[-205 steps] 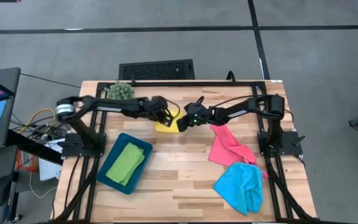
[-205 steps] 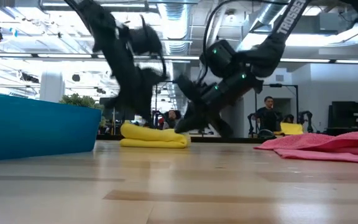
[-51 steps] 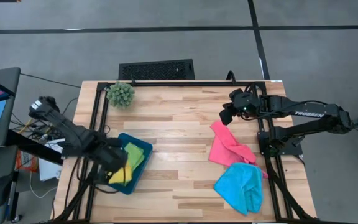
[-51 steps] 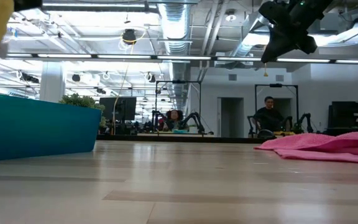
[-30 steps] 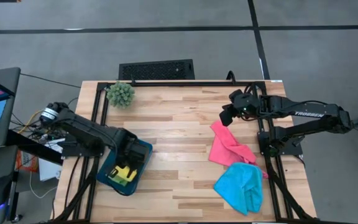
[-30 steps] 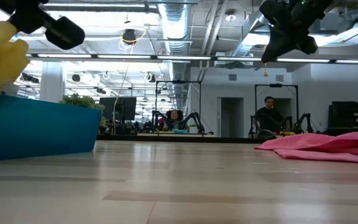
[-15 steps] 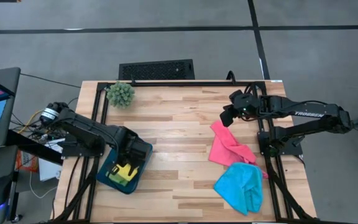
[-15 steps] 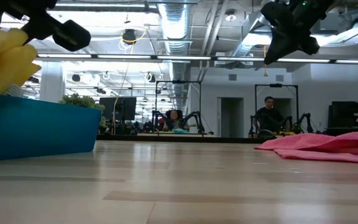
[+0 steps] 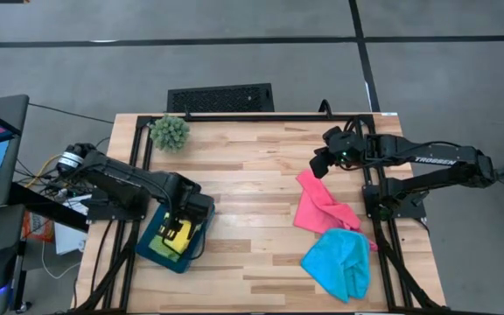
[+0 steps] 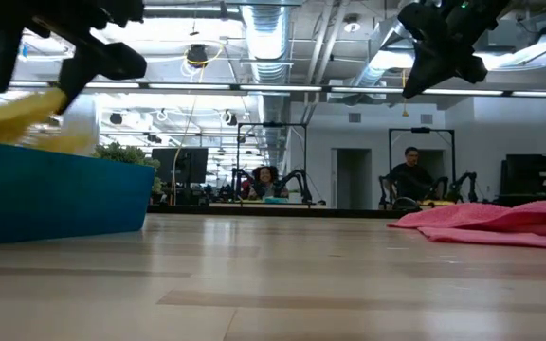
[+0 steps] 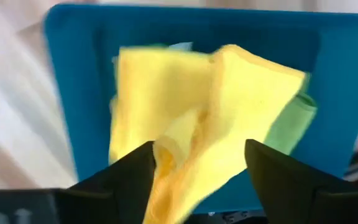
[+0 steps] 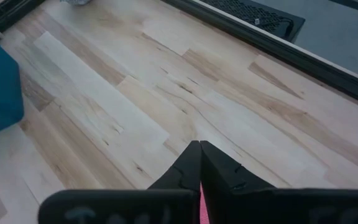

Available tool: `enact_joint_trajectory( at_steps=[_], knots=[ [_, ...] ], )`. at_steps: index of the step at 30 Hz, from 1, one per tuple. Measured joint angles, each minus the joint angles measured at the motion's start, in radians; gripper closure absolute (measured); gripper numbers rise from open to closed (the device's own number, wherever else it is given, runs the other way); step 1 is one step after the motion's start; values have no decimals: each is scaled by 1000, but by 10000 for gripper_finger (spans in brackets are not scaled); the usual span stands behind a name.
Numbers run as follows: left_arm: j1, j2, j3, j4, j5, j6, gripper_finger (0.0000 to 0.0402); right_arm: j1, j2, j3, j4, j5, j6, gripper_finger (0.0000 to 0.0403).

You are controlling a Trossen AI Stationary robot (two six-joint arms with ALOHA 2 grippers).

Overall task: Fold microfiber towels
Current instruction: Put the yellow microfiber towel into the blue bin, then fold the pink microfiber towel

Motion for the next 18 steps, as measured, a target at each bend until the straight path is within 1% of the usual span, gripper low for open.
enact_joint_trajectory(
  at_steps=[3,6,9,13,15,18],
  knots=[
    [20,-1,0,-14,-27,-39,139,0,0,0,0,0,0,372],
    [38,-2,0,-49,-37,-53,123,0,0,0,0,0,0,371],
    [54,-2,0,-91,-42,-62,116,0,0,0,0,0,0,372],
    [73,-2,0,-119,-76,-100,114,0,0,0,0,0,0,375],
    [89,-2,1,-120,-58,-134,115,0,0,0,0,0,0,375],
    [130,-3,27,-102,7,-207,116,0,0,0,-13,-7,21,375]
  ],
)
